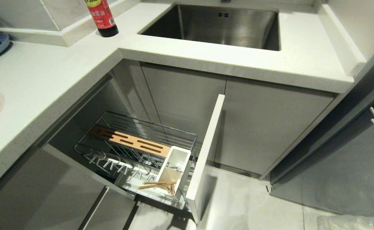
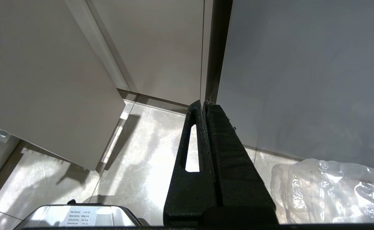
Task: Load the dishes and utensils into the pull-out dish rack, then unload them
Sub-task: Take the chopsticks out of the cupboard
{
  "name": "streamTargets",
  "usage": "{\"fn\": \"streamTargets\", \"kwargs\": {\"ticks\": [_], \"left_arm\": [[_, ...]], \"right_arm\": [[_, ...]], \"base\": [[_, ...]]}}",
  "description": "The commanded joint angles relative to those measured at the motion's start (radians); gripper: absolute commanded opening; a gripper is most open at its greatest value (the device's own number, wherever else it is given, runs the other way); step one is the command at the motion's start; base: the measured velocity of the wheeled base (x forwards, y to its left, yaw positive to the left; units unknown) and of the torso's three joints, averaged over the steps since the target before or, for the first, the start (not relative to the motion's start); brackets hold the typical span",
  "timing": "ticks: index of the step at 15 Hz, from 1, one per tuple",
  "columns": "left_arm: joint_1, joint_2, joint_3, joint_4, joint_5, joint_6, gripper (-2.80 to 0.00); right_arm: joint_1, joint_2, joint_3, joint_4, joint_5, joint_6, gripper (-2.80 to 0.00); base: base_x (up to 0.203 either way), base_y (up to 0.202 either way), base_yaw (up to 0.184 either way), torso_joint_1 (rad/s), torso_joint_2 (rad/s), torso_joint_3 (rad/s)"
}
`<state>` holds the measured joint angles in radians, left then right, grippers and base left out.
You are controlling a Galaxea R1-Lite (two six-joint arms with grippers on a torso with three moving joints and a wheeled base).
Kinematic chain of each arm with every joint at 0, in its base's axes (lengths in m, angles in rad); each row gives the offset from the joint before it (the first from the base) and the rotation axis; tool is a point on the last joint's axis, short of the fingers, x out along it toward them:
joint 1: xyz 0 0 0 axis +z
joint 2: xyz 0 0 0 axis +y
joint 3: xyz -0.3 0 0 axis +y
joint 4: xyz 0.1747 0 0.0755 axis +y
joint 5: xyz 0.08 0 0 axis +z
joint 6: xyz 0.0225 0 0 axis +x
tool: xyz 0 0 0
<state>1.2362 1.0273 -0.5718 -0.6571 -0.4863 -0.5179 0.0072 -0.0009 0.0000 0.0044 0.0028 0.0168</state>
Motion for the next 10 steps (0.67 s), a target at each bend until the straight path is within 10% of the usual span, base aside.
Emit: {"fn": "streamTargets", "kwargs": {"ticks": [1,7,10], "left_arm": [[0.0,-0.021,-0.083,0.022,0.004,-0.023,-2.8],[-0.031,-0.006,-0.594,0.355,0.032,-0.114,-2.8],[-0.214,0.044,-0.901,0.635,0.08,-0.125,-2.8]], "right_arm": [[0.0,0.001,0.0,0.0,0.0,0.0,-2.8],[0.0,0.001,0.0,0.0,0.0,0.0,-2.8],[0.0,0.001,0.0,0.0,0.0,0.0,-2.8]], "base": [[0.0,0.0,0.0,0.0,0.0,0.0],[0.0,0.0,0.0,0.0,0.0,0.0],[0.0,0.0,0.0,0.0,0.0,0.0]]}}
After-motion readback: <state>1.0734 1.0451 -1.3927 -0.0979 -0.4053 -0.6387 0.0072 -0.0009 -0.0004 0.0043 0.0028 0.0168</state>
